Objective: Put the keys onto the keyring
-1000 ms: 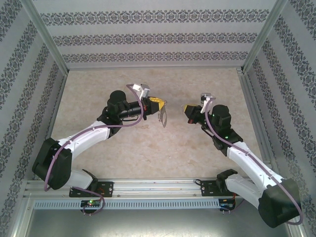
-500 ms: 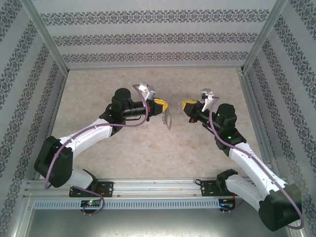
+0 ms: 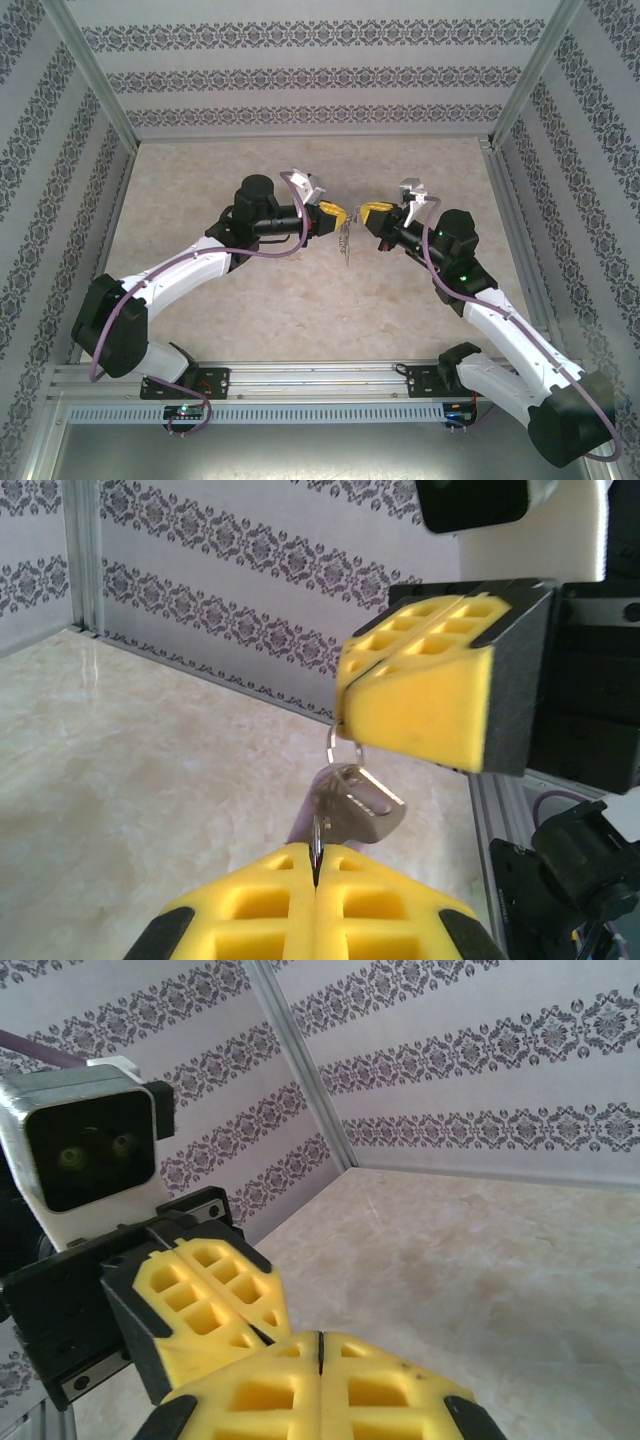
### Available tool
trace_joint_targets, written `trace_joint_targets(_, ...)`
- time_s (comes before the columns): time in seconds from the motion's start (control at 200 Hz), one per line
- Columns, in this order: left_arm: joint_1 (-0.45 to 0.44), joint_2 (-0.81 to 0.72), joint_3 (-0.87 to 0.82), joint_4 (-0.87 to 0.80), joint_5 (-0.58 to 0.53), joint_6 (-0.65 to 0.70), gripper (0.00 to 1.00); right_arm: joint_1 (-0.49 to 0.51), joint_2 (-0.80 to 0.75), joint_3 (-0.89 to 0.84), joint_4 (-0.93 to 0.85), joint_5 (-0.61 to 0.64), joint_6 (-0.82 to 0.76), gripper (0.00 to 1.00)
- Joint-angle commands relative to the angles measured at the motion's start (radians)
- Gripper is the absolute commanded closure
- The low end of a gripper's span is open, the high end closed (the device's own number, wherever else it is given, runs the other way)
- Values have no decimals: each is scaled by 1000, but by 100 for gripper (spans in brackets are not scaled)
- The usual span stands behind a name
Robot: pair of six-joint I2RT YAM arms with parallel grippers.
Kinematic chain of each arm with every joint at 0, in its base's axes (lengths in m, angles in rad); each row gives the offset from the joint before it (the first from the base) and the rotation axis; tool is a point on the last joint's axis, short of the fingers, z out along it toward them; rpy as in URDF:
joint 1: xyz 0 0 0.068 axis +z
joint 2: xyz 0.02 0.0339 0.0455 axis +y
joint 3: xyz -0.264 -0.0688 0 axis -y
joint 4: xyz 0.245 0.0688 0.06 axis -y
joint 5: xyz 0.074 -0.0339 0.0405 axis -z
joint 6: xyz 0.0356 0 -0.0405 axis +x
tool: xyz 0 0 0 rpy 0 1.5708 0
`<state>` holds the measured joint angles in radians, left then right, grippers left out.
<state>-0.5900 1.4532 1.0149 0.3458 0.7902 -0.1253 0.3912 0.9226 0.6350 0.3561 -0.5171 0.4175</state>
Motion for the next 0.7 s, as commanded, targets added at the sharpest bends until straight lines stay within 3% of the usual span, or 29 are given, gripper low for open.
trace_joint_targets(0.0, -14, 3, 43, -27, -12, 44, 100, 19, -10, 31, 38, -11, -25, 100)
trace_joint_targets(0.699, -24, -5, 61, -48, -8, 53, 100, 55, 53, 49, 44, 15, -45, 100)
